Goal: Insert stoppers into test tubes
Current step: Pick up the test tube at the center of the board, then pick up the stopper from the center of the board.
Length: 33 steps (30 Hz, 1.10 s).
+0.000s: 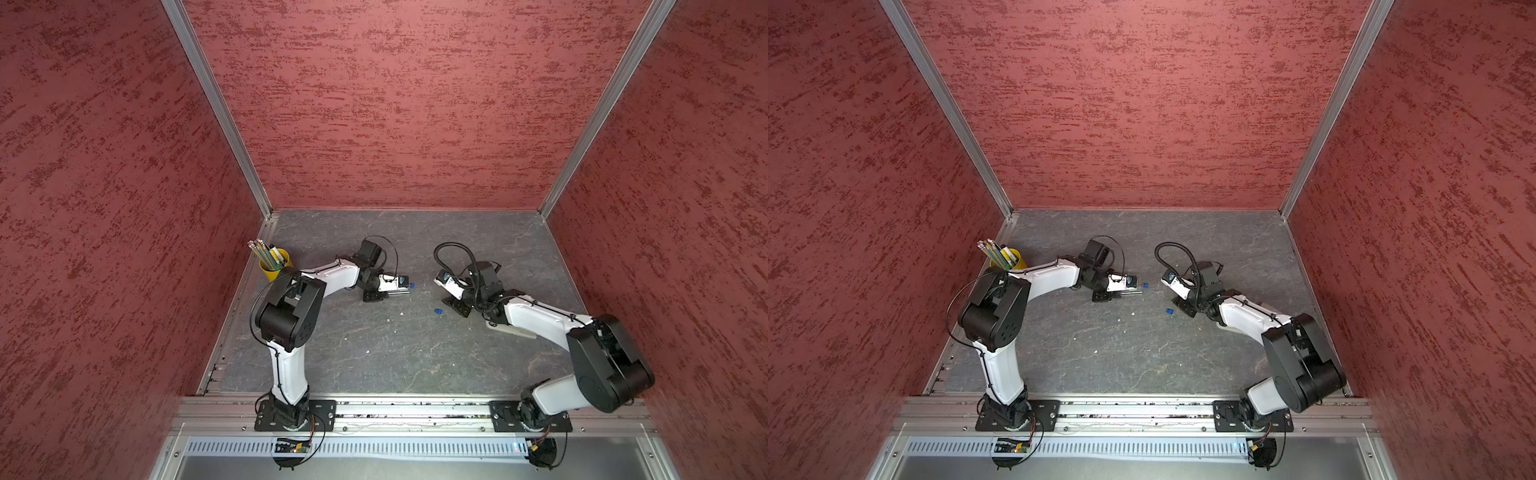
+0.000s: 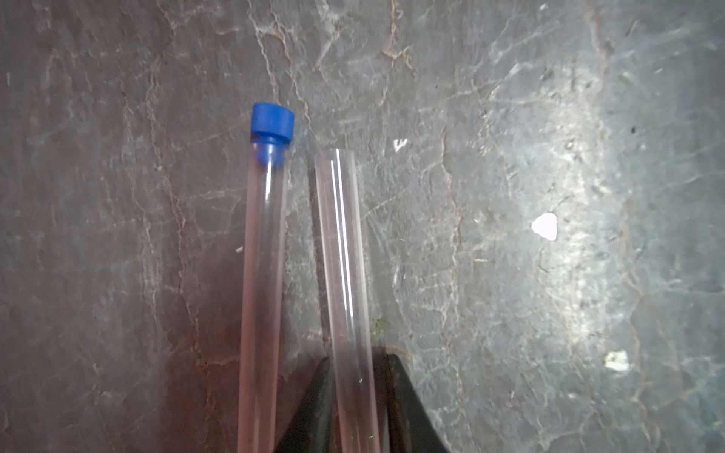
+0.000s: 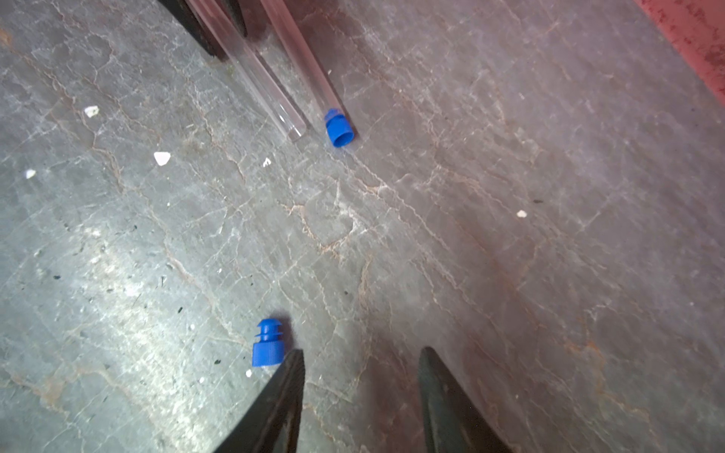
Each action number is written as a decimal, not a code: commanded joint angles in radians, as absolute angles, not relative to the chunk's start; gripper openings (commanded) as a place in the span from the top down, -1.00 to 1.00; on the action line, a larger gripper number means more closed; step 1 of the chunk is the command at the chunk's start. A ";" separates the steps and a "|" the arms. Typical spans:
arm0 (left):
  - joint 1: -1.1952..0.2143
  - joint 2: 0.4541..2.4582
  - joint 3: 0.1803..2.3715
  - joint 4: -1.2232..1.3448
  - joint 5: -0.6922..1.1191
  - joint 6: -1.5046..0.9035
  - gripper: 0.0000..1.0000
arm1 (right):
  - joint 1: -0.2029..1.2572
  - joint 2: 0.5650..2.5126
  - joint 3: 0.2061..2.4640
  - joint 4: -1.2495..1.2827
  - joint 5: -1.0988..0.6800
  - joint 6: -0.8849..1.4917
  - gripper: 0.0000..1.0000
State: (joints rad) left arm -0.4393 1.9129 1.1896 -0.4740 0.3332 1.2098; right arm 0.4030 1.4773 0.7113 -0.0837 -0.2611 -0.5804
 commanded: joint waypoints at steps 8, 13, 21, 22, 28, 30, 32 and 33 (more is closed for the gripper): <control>-0.433 1.931 1.200 -0.503 0.351 1.227 0.61 | 0.423 1.479 0.707 -0.165 -0.328 -0.554 0.00; -0.428 1.931 1.197 -0.512 0.346 1.228 0.60 | 0.436 1.520 0.725 -0.167 -0.349 -0.536 0.03; -0.429 1.928 1.196 -0.514 0.346 1.227 0.60 | 0.452 1.559 0.729 -0.166 -0.381 -0.541 0.04; -0.430 1.927 1.197 -0.514 0.347 1.227 0.60 | 0.451 1.560 0.729 -0.163 -0.380 -0.541 0.05; -0.431 1.926 1.197 -0.513 0.344 1.227 0.59 | 0.453 1.578 0.738 -0.152 -0.378 -0.540 0.14; -0.432 1.926 1.196 -0.511 0.344 1.228 0.60 | 0.454 1.584 0.742 -0.149 -0.375 -0.541 0.15; -0.433 1.924 1.197 -0.511 0.344 1.227 0.60 | 0.453 1.586 0.742 -0.143 -0.370 -0.543 0.18; -0.433 1.925 1.197 -0.511 0.342 1.227 0.60 | 0.454 1.586 0.742 -0.139 -0.369 -0.543 0.20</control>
State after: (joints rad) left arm -0.4320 1.9129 1.1896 -0.5003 0.3347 1.2129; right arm 0.4480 1.5753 0.7151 -0.1577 -0.3561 -0.5526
